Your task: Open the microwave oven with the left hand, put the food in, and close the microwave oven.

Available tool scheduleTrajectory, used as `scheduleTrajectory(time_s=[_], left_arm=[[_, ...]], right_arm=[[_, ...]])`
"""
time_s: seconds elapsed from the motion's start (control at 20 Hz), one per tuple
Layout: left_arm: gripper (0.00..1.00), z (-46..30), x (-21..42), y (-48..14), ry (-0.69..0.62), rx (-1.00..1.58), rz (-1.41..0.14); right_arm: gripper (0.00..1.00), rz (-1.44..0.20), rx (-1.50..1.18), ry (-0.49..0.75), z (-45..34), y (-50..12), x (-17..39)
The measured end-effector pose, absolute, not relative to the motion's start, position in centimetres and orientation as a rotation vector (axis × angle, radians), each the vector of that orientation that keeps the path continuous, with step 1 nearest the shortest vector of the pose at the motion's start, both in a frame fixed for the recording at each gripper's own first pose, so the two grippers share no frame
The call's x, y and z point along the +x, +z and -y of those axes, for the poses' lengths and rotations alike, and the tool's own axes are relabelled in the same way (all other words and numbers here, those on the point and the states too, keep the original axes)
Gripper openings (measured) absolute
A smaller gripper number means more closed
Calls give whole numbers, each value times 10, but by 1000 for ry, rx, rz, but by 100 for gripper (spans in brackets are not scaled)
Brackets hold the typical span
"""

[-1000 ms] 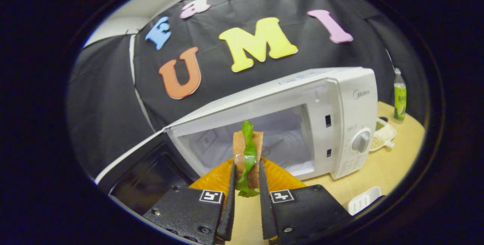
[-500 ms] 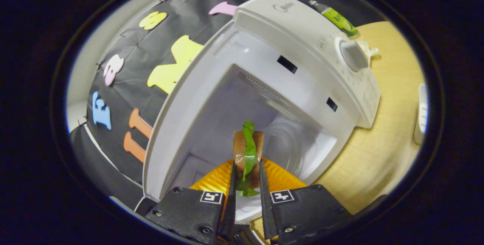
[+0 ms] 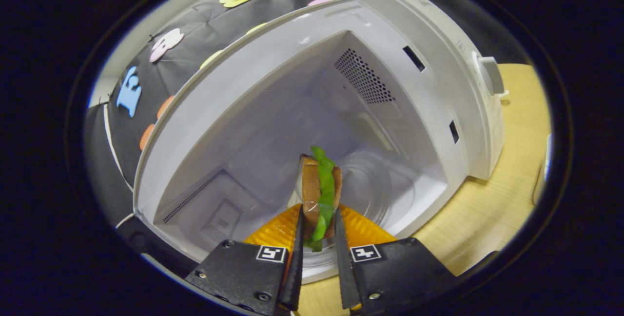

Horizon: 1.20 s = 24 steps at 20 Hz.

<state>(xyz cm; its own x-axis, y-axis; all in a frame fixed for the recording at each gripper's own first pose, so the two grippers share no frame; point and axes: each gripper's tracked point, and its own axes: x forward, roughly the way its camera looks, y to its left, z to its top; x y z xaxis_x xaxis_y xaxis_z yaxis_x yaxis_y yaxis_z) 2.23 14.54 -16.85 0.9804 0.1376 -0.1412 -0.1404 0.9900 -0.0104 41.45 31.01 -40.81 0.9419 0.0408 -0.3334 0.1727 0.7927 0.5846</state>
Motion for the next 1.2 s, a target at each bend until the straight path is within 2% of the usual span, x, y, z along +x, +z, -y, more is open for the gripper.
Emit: scheduleTrajectory(time_s=[0.1,0.15,0.2,0.25,0.3,0.4,0.5,0.55,0.6,0.65,0.85,0.9,0.95,1.0,1.05,1.1,1.15,1.2], left_arm=[[95,-153,22,-170,158,-25,-148],[95,-152,20,-171,160,-32,-151],[95,-152,19,-171,160,-39,-151],[95,-152,19,-173,161,-43,-153],[95,-153,18,-174,164,-42,-155],[95,-159,14,-175,178,-32,-162],[95,-165,6,-174,193,-28,-154],[95,-166,3,-176,191,-24,-155],[95,-168,-1,-178,193,-17,-158],[95,-172,-4,-177,201,-4,-156],[95,-187,-15,-176,247,72,-139],[95,-195,-17,-176,273,93,-135],[95,-201,-19,-175,289,100,-139],[83,-203,-20,-174,292,89,-136],[80,-202,-21,-174,285,64,-136],[67,-199,-19,-174,266,30,-133],[63,-198,-18,-174,250,9,-131],[53,-202,-17,-173,248,2,-123]], right_arm=[[29,-349,595,-64,-311,-409,414],[38,-348,544,-53,-312,-408,414],[39,-357,470,-59,-310,-409,414],[29,-361,392,-93,-302,-409,412],[48,-354,316,-113,-297,-406,411],[61,-355,167,-145,-285,-409,409],[92,-373,97,-99,-288,-404,405],[96,-383,84,-69,-290,-403,400],[92,-379,80,-51,-291,-397,394],[96,-367,74,-29,-290,-389,388],[97,-311,5,46,-286,-352,356],[92,-302,-24,61,-283,-343,346],[98,-287,-47,81,-282,-333,336],[98,-268,-60,101,-280,-322,326],[93,-252,-69,114,-276,-312,315],[98,-239,-76,122,-270,-303,304],[94,-233,-83,127,-263,-295,293],[94,-224,-87,134,-257,-287,282]])
